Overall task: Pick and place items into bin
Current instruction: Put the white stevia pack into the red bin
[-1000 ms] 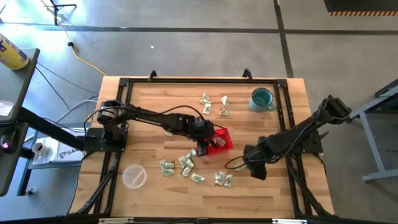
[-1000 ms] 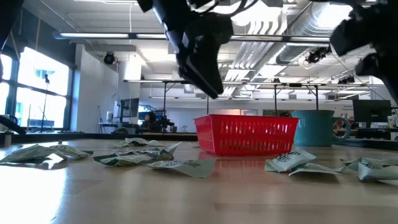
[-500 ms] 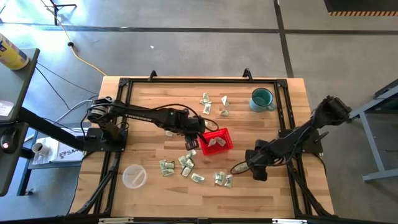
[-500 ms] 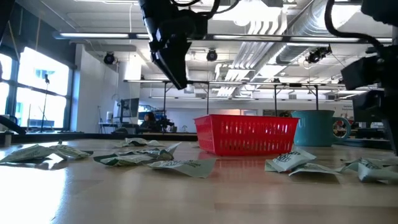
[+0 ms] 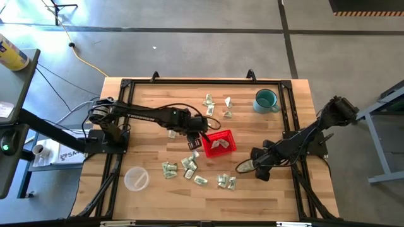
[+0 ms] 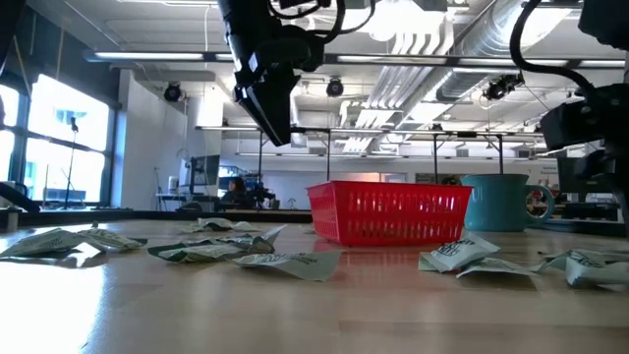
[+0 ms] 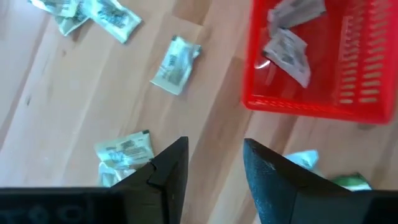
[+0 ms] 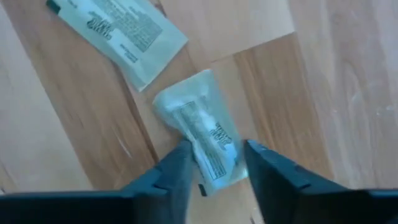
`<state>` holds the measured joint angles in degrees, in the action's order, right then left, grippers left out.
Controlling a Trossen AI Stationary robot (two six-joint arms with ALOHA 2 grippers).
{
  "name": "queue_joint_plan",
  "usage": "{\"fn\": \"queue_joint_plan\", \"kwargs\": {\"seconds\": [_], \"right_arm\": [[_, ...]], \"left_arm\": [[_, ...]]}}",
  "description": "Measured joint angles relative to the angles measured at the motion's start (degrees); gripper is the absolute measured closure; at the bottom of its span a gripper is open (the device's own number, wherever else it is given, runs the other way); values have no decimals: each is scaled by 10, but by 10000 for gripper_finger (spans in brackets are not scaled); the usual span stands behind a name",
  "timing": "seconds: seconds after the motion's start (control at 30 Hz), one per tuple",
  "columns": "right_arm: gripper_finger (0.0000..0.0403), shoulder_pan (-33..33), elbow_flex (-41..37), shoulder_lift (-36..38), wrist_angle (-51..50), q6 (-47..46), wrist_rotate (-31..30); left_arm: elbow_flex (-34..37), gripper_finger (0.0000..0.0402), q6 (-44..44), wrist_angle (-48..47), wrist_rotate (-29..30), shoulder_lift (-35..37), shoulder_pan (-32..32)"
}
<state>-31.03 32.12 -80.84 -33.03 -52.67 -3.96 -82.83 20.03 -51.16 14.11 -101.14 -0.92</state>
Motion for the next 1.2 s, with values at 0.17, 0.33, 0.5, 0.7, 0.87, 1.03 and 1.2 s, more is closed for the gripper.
{"fn": "queue_joint_plan", "kwargs": {"seconds": [0.17, 0.33, 0.5, 0.7, 0.87, 1.03, 1.2], "right_arm": [[364, 13, 3, 1, 0, -89, 35], [386, 27, 61, 4, -1, -133, 2], [397, 52, 165, 19, -49, -100, -137], [398, 145, 248, -5, -20, 24, -145], [381, 238, 251, -67, 74, 103, 16], [319, 270, 268, -123, 75, 108, 88], [227, 271, 288, -130, 69, 85, 75]], "left_arm": [[0, 218, 0, -11, -17, 4, 25], [0, 218, 10, -63, -30, 17, 36], [4, 218, 24, -107, 26, 53, 20], [72, 218, 87, -106, 61, 128, 5], [168, 218, 148, -92, 48, 193, 1], [257, 218, 207, -31, 33, 246, -8], [299, 218, 214, 22, 15, 267, -14]]}}
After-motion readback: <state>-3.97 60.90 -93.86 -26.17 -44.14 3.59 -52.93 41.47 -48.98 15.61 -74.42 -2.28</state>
